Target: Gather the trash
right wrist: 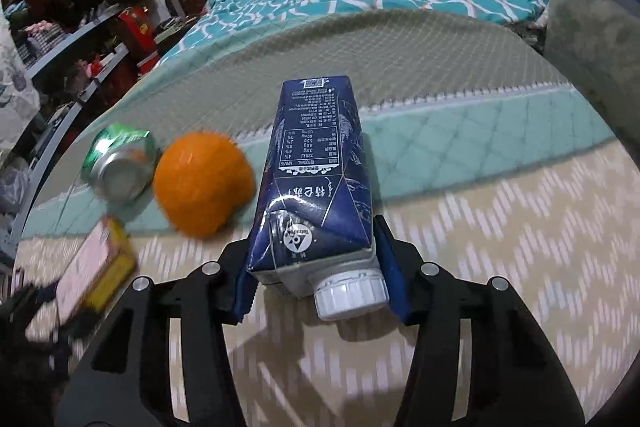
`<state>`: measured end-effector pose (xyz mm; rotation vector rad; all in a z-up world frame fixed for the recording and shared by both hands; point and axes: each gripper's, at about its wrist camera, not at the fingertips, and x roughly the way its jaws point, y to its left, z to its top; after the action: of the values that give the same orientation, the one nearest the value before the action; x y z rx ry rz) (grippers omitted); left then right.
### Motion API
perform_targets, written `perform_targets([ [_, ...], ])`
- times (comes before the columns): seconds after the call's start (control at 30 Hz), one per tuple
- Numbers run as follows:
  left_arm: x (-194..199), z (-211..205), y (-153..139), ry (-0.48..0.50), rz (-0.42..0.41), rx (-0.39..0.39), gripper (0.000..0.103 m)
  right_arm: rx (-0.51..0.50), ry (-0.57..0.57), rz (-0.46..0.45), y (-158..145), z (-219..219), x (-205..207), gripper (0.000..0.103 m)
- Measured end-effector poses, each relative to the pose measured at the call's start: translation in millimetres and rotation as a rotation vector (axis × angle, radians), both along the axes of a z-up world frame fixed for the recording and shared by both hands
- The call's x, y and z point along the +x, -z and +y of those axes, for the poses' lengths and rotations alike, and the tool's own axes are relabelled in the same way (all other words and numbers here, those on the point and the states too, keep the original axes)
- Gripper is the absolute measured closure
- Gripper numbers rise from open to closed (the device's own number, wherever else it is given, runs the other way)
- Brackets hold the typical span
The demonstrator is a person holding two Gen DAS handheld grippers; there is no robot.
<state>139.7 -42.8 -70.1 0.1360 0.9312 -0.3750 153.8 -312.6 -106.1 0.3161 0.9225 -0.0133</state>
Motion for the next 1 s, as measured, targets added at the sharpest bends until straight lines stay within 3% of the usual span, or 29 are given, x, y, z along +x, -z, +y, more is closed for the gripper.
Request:
perform_targets([
  [0.2, -7, -8, -1, 0.042, -0.005, 0.006, 0.036, 0.002, -0.018, -0.009, -4, 6, -63, 0.049],
  [0.47, -45, -47, 3, 0.157, -0.013, 0.037, 0.036, 0.018, 0.046, -0.024, -6, 4, -130, 0.049],
  [0.57, -50, -54, 5, 0.15, -0.038, 0.078, 0.035, -0.051, 0.036, -0.04, -6, 11, -138, 0.048],
  [0.7, -45, -52, 8, 0.117, -0.021, 0.083, 0.03, -0.043, 0.023, -0.036, -6, 16, -137, 0.028],
  [1.0, -45, -46, 8, 0.104, -0.015, 0.079, 0.026, -0.041, 0.019, -0.035, -6, 19, -135, 0.024],
])
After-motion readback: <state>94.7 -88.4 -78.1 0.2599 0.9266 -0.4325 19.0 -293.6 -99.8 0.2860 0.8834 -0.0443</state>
